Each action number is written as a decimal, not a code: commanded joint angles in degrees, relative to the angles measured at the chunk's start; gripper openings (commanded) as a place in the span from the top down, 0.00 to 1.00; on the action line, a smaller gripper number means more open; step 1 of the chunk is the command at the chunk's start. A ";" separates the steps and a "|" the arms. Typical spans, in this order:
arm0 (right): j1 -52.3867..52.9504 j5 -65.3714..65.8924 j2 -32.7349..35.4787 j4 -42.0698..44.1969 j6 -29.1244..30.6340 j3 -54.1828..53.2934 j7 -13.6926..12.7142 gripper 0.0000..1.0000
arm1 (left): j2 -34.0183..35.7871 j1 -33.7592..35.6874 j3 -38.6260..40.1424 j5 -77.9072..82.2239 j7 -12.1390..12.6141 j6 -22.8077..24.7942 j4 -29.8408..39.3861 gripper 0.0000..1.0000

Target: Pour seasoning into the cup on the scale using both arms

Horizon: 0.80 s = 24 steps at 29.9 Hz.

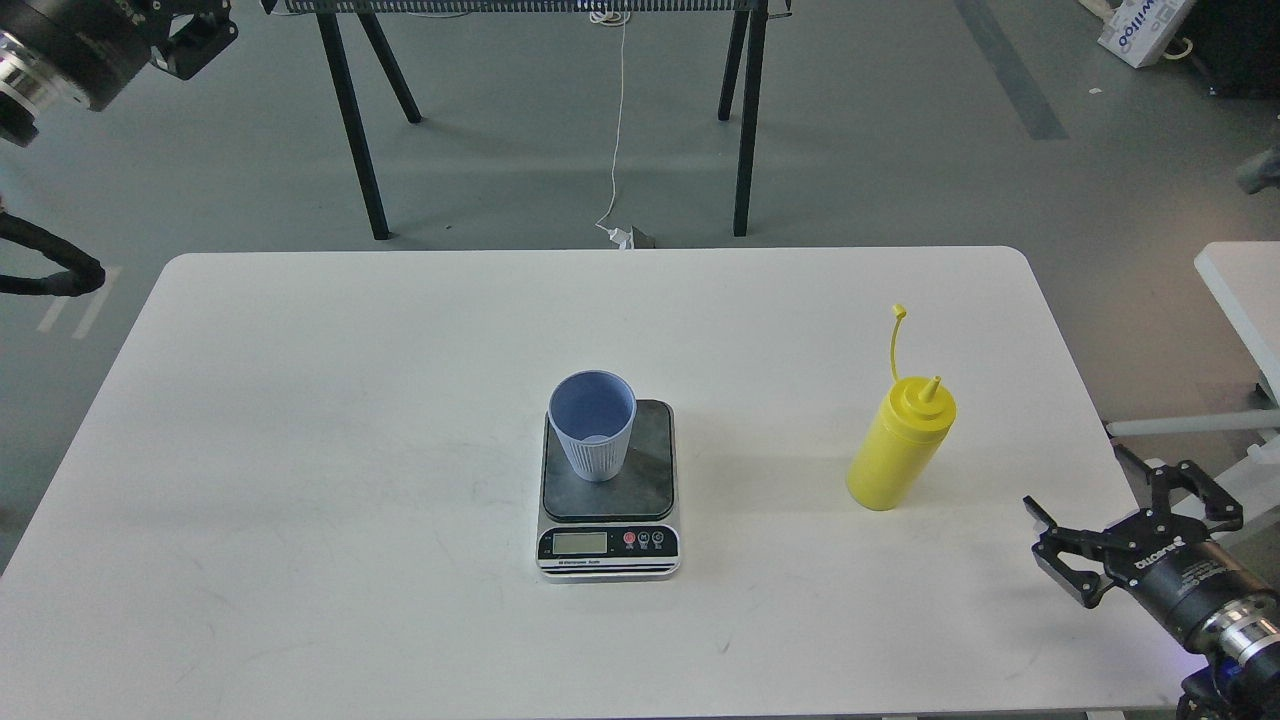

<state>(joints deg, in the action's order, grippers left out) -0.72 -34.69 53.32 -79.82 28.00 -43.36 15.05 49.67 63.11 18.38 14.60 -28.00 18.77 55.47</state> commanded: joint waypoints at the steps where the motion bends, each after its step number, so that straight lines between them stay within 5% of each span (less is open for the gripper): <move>1: 7.91 3.12 0.55 0.46 0.00 -1.55 -0.02 0.02 | -0.80 -0.09 -0.01 -0.01 0.00 0.12 -1.32 0.00; 9: 27.06 9.71 -2.34 8.18 0.00 -3.23 0.15 0.01 | -4.23 -0.09 0.16 -3.69 0.00 0.47 -6.76 0.01; 15: 37.80 14.56 -9.80 19.77 0.00 -2.70 -0.37 0.00 | -8.01 -0.09 2.97 -9.76 0.00 7.32 -14.06 0.01; 24: 49.14 13.86 -23.42 45.17 0.00 -3.66 -11.35 0.00 | -12.85 -1.49 5.17 -18.28 1.28 9.17 -17.50 0.00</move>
<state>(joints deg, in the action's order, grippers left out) 45.46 -20.29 34.73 -42.53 28.00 -46.26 6.58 37.63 62.34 23.30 -0.16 -27.52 27.37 38.16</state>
